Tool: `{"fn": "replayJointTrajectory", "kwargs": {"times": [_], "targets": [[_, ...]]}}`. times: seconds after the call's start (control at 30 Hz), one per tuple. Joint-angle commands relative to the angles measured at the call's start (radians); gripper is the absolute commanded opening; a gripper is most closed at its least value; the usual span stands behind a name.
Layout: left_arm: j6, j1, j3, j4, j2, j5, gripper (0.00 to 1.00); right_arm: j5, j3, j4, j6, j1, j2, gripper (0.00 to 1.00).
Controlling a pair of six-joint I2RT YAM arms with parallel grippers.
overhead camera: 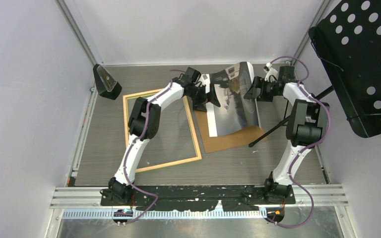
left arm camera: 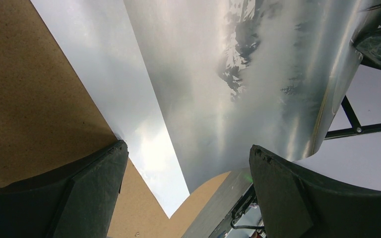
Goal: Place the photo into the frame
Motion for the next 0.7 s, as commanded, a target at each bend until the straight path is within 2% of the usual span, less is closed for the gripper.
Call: {"fn": "replayJointTrajectory", "kwargs": {"times": [0.0,0.67], "targets": [[0.025,-0.005,-0.027,-0.032,-0.001,-0.004,0.98,-0.101,0.019,0.042,0.039,0.004,-0.076,0.86],[0.031,-0.004,-0.033,-0.035,-0.01,0.004,0.98,-0.197,-0.056,0.07,0.062,0.005,-0.167,0.83]]}}
